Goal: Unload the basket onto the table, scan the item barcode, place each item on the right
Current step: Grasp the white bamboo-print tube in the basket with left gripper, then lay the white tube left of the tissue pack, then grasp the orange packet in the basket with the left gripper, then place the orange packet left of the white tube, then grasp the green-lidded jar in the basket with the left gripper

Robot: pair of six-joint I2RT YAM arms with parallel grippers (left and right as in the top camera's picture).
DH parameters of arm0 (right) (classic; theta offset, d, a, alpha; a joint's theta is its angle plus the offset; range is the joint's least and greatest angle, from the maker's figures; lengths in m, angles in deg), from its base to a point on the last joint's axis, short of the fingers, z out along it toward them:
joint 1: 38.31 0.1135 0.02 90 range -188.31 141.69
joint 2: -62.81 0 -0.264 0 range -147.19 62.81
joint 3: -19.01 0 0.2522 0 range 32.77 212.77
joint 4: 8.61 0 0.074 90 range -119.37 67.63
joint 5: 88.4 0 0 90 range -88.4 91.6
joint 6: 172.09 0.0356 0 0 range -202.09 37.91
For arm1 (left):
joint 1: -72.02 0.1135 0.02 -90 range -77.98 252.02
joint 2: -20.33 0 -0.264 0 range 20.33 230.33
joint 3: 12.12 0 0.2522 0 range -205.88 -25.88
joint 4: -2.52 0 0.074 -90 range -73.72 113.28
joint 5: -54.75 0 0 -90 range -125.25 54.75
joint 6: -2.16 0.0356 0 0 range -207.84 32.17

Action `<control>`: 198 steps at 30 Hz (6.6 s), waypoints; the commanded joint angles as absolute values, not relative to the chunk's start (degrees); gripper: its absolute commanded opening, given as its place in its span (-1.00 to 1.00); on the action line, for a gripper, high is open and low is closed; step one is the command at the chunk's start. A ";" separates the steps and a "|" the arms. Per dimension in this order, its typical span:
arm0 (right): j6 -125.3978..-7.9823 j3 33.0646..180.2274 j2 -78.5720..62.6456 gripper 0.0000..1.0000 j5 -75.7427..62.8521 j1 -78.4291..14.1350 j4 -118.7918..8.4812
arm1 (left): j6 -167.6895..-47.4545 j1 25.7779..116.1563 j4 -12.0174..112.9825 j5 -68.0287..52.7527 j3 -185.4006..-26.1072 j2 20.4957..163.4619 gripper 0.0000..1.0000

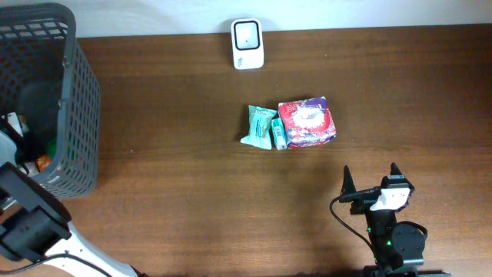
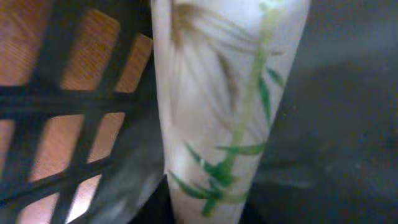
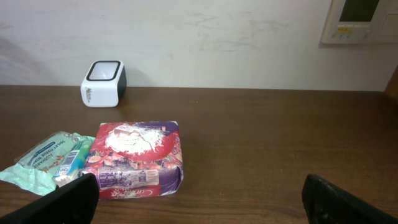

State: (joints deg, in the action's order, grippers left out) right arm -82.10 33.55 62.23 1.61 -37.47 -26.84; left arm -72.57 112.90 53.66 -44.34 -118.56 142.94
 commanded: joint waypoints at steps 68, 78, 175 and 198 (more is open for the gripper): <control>-81.82 33.09 62.60 0.97 1.89 -37.19 -27.04 | -104.87 66.02 65.92 -48.14 -130.91 107.53 0.99; -81.82 33.09 62.60 0.97 1.89 -37.19 -27.04 | -93.31 108.00 79.96 -38.00 -139.37 111.88 0.99; -81.82 33.09 62.60 0.97 1.89 -37.19 -27.04 | -96.98 59.13 72.81 -34.06 -139.17 130.28 0.97; -81.82 33.09 62.60 0.97 1.89 -37.19 -27.01 | -106.42 108.24 85.38 -37.69 -139.59 116.14 0.98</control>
State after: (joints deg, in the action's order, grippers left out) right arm -82.08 33.55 62.23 1.61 -37.47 -26.84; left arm -107.10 107.52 84.98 -39.61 -139.41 110.50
